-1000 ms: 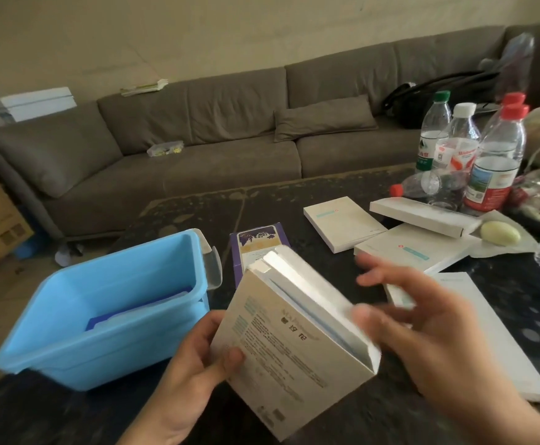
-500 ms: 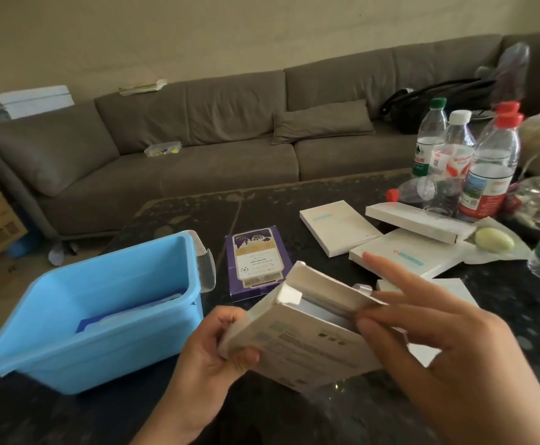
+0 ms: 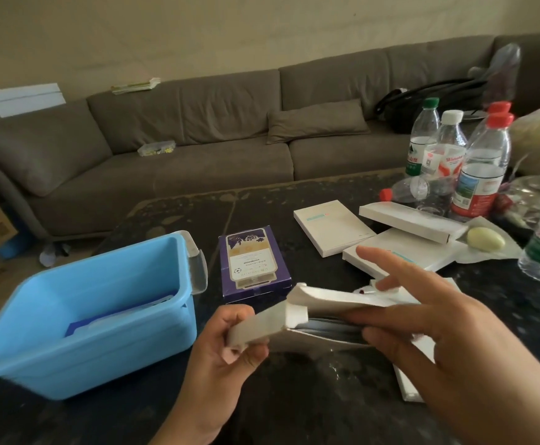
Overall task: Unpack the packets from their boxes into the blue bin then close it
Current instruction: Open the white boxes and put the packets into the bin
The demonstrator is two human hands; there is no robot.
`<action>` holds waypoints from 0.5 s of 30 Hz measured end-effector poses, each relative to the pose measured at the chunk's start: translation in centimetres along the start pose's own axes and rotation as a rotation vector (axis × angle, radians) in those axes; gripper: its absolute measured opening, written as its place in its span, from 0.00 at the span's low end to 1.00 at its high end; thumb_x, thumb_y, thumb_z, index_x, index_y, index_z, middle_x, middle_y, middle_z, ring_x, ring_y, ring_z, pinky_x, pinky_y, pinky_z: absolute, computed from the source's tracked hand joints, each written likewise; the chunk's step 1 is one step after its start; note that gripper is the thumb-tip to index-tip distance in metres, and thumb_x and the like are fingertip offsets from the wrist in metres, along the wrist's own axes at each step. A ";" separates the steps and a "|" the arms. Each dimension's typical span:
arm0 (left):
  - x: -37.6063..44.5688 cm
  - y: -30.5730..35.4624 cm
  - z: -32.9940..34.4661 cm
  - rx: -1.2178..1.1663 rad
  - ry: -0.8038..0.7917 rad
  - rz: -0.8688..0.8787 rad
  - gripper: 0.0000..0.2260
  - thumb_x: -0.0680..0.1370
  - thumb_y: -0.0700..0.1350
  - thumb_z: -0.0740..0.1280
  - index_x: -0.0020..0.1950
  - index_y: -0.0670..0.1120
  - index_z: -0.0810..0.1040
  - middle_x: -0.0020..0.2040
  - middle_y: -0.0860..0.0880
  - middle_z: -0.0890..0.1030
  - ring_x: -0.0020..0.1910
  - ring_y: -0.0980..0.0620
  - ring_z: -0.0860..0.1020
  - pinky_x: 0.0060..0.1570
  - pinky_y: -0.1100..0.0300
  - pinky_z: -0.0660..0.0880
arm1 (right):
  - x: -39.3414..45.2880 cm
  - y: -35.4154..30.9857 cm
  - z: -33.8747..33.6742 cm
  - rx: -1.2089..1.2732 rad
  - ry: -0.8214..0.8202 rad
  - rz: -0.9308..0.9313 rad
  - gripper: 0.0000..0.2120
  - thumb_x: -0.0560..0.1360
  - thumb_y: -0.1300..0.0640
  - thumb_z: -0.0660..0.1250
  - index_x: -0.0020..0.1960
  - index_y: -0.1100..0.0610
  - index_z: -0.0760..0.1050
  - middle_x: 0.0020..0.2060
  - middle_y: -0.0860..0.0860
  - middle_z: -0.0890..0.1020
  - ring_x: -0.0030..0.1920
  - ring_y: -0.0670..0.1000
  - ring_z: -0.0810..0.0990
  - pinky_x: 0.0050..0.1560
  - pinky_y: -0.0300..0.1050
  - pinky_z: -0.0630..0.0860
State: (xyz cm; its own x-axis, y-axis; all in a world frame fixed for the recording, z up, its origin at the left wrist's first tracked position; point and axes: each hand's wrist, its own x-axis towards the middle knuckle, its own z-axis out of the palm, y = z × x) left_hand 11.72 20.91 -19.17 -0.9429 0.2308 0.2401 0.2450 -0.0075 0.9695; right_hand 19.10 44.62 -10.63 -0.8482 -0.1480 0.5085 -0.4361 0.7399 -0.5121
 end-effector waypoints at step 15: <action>1.2 -0.5 1.4 0.246 -0.081 0.194 0.18 0.73 0.67 0.66 0.54 0.57 0.73 0.49 0.57 0.77 0.52 0.52 0.78 0.47 0.70 0.75 | -0.4 -0.4 -1.4 -0.212 -0.106 0.030 0.13 0.72 0.45 0.62 0.52 0.32 0.79 0.71 0.30 0.64 0.53 0.39 0.75 0.40 0.44 0.80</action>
State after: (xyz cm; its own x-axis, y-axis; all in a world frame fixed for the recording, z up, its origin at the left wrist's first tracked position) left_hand 10.79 22.51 -19.43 -0.8545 0.3249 0.4053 0.4752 0.1737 0.8626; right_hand 20.00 45.33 -9.66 -0.8915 -0.1833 0.4143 -0.3467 0.8647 -0.3635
